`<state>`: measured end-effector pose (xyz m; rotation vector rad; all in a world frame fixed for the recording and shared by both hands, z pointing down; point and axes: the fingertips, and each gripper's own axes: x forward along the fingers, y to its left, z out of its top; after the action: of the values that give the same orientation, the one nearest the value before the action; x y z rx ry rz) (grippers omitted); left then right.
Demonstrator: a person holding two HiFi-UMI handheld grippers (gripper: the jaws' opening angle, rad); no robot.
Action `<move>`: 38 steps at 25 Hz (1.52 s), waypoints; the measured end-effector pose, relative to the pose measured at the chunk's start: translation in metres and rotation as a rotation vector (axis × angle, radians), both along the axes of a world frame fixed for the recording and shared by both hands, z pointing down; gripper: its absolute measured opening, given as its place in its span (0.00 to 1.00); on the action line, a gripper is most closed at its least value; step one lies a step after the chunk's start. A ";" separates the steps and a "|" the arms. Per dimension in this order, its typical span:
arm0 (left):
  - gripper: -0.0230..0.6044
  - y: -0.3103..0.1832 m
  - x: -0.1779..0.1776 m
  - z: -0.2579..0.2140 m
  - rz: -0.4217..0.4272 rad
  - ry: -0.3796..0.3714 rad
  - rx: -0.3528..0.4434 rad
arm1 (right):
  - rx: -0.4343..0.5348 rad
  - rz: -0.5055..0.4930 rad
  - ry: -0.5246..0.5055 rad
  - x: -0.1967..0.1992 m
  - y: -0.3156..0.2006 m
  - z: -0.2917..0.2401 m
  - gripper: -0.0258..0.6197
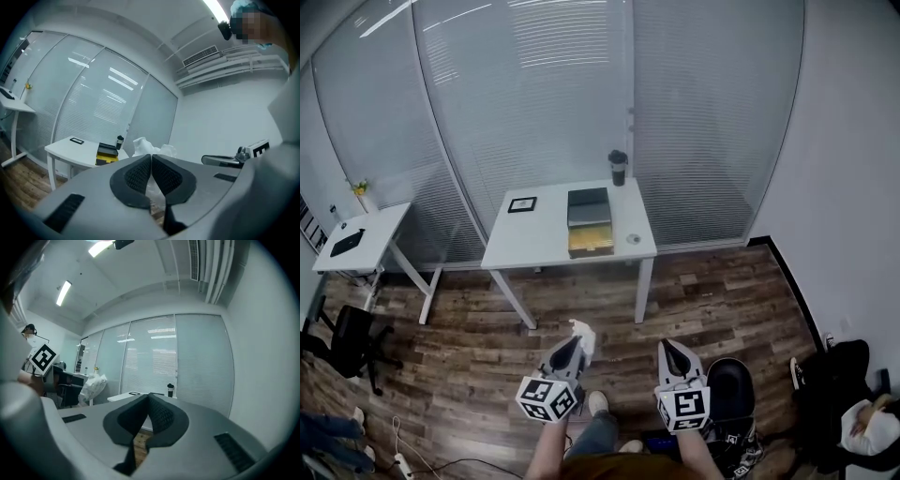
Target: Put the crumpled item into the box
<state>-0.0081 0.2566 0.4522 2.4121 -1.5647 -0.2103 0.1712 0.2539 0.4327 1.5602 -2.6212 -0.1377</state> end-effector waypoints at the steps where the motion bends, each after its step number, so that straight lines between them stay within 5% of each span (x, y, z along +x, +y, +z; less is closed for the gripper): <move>1: 0.09 -0.003 -0.001 0.000 -0.001 -0.003 0.000 | 0.000 -0.001 0.001 -0.001 -0.003 0.000 0.06; 14: 0.08 -0.105 -0.026 0.032 -0.001 0.054 -0.071 | -0.054 -0.009 0.016 -0.022 -0.104 0.027 0.06; 28: 0.09 -0.332 -0.094 0.054 0.044 -0.053 -0.118 | -0.156 0.003 0.048 -0.095 -0.339 0.061 0.06; 38: 0.09 -0.416 -0.118 0.073 0.103 -0.067 -0.148 | -0.195 0.006 0.073 -0.129 -0.417 0.077 0.06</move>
<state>-0.1263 -0.1596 0.5248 2.3984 -1.4238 0.0060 0.0425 -0.1631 0.5099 1.4698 -2.4892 0.0588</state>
